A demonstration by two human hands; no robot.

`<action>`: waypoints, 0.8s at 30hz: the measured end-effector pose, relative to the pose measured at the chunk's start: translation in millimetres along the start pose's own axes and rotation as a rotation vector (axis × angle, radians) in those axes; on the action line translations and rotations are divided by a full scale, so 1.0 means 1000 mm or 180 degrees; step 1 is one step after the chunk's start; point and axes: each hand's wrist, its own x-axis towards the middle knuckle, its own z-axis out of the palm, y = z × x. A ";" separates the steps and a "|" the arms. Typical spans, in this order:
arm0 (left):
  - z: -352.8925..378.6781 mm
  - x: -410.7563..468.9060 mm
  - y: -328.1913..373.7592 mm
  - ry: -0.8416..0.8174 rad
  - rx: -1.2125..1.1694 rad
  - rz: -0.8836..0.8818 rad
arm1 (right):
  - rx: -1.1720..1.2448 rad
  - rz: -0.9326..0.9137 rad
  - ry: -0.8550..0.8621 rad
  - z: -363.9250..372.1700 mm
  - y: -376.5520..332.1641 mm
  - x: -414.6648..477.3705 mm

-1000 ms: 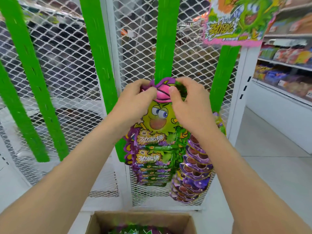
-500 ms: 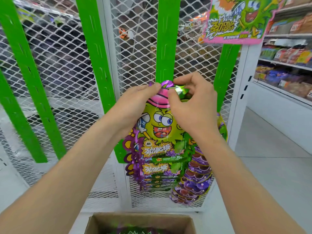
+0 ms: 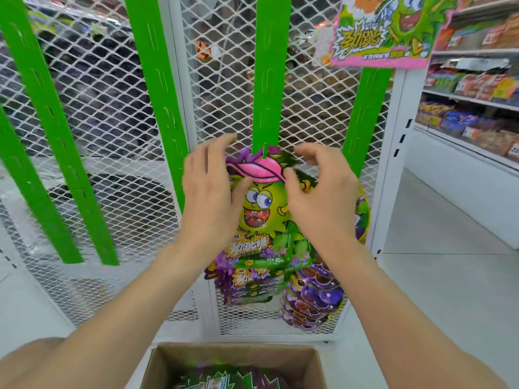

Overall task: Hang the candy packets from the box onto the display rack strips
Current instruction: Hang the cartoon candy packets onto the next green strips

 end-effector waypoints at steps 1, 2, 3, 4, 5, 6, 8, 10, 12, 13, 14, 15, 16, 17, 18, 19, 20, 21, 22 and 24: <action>-0.001 -0.009 -0.001 0.0207 0.0316 0.0143 | -0.0054 -0.0146 0.0131 -0.005 0.000 -0.005; -0.001 -0.020 -0.004 0.0331 0.0534 0.0301 | -0.0054 -0.0313 0.0122 -0.010 -0.002 -0.013; -0.002 -0.032 -0.004 0.0295 0.0630 0.0450 | -0.0003 -0.0439 -0.0040 -0.015 -0.002 -0.023; 0.000 -0.047 -0.004 0.0094 0.0644 0.0587 | 0.0073 -0.0463 -0.0363 -0.019 -0.003 -0.034; 0.004 -0.063 -0.007 -0.0299 0.0644 0.0646 | 0.0099 -0.0345 -0.0851 -0.021 -0.004 -0.044; 0.008 -0.081 -0.009 -0.0827 0.0705 0.0605 | 0.0029 -0.0144 -0.1477 -0.023 -0.003 -0.055; 0.015 -0.117 -0.016 -0.2144 0.0981 0.0173 | -0.0386 0.0060 -0.2840 -0.022 0.006 -0.080; 0.019 -0.159 -0.028 -0.3471 0.1071 -0.0230 | -0.0814 -0.0079 -0.3899 -0.021 0.016 -0.108; 0.024 -0.204 -0.048 -0.4480 0.1042 -0.0117 | -0.1061 -0.0266 -0.4449 -0.020 0.021 -0.136; 0.027 -0.225 -0.058 -0.4856 0.1064 -0.0007 | -0.1176 -0.0372 -0.4631 -0.019 0.022 -0.149; 0.030 -0.248 -0.068 -0.5134 0.1109 -0.0003 | -0.1293 -0.0475 -0.4836 -0.018 0.021 -0.163; 0.034 -0.270 -0.077 -0.5267 0.1172 -0.0055 | -0.1364 -0.0595 -0.5035 -0.017 0.020 -0.175; 0.037 -0.288 -0.083 -0.5341 0.1242 -0.0188 | -0.1382 -0.0693 -0.5205 -0.015 0.019 -0.187; 0.039 -0.304 -0.087 -0.5434 0.1327 -0.0380 | -0.1361 -0.0743 -0.5359 -0.014 0.019 -0.199; 0.041 -0.318 -0.091 -0.5515 0.1341 -0.0556 | -0.1324 -0.0787 -0.5500 -0.014 0.019 -0.208; 0.042 -0.331 -0.095 -0.5566 0.1285 -0.0704 | -0.1273 -0.0835 -0.5613 -0.013 0.018 -0.216; 0.044 -0.341 -0.100 -0.5602 0.1209 -0.0751 | -0.1218 -0.0893 -0.5700 -0.012 0.018 -0.222; 0.045 -0.350 -0.105 -0.5598 0.1124 -0.0721 | -0.1178 -0.0948 -0.5764 -0.011 0.018 -0.226; 0.045 -0.354 -0.107 -0.5579 0.1048 -0.0663 | -0.1172 -0.0966 -0.5803 -0.010 0.018 -0.229; 0.046 -0.351 -0.107 -0.5437 0.0803 -0.0666 | -0.1201 -0.0900 -0.5797 -0.005 0.022 -0.229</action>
